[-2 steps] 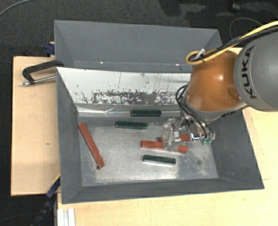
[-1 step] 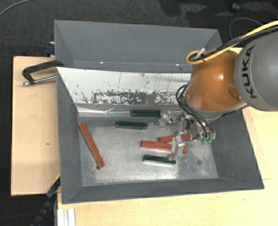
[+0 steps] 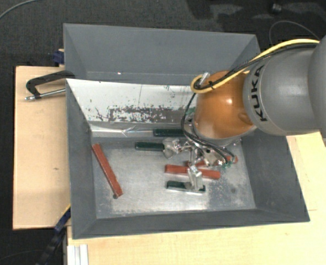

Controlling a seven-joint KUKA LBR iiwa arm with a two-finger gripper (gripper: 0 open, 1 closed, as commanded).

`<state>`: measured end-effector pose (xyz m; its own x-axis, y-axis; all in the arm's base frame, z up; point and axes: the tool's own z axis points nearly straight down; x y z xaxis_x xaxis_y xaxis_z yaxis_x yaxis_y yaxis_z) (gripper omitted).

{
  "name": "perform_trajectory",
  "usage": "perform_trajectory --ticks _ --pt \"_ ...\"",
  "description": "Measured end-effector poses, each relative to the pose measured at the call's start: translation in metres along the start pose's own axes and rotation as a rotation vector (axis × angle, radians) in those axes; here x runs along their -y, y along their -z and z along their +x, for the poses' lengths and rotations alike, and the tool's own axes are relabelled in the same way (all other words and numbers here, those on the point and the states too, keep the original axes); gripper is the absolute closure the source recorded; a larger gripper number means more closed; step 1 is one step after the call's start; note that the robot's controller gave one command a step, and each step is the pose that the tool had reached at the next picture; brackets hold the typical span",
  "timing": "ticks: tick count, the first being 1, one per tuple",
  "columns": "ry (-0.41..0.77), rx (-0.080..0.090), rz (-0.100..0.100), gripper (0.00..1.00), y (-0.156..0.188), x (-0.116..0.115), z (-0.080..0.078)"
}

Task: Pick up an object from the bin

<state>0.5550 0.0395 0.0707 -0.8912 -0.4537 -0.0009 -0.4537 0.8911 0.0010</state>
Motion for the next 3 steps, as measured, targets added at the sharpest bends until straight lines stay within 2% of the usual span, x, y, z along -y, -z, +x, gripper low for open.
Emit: perform_trajectory --ticks 1,2,3 --pt "-0.002 0.001 0.001 1.00 0.001 0.001 0.000" --pt "0.060 0.013 0.003 1.00 0.123 -0.047 -0.009" --pt "0.117 0.013 0.007 1.00 0.202 -0.030 0.003"
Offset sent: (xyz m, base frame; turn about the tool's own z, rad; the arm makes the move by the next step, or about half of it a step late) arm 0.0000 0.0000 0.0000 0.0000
